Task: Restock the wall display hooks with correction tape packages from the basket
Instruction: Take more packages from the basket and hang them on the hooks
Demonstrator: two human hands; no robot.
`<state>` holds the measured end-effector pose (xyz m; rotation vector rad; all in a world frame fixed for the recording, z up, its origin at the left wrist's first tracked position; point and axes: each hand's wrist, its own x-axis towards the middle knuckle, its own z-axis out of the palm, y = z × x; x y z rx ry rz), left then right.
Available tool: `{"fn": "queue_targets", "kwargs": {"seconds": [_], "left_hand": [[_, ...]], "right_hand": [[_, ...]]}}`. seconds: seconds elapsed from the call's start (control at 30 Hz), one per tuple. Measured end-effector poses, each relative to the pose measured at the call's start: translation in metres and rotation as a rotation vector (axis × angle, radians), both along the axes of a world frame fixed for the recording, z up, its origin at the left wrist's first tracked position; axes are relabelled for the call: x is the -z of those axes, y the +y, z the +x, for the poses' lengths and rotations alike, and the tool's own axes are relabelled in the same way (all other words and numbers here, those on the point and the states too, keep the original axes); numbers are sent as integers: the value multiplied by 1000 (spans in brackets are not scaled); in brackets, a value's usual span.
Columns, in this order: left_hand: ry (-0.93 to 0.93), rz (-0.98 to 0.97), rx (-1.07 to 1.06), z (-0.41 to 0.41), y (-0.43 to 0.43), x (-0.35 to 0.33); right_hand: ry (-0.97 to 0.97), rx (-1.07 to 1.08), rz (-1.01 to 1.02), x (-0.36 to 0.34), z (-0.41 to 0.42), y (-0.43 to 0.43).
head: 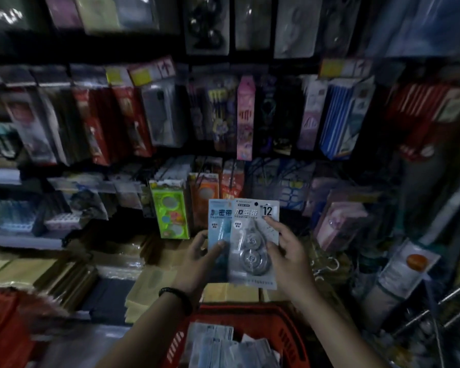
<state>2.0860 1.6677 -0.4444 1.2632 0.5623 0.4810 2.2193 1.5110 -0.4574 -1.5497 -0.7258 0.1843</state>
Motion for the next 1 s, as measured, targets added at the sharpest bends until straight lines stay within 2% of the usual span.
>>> {"fn": "queue_targets", "kwargs": {"seconds": [0.13,0.27,0.33,0.47,0.53,0.77,1.0], "left_hand": [[-81,69,87,18,-16,-38],[-176,92,79,40,-23,-77],[-224,95,68,53,-24,-98],[-283,119,41,82,-32,-143],[-308,147,46,97,-38,-164],[-355,266,157,142,-67,-236],[-321,469,190,189,-72,-291]], "right_hand": [[-157,54,-46,-40,16,0],[-418,176,-117,-88,28,-4],[-491,167,-170,-112,29,-13],[-797,189,-325,-152,37,-31],[-881,241,-346,-171,47,-37],[-853,339,-259,-230,93,-78],[-881,535,-338,-292,160,-133]]}}
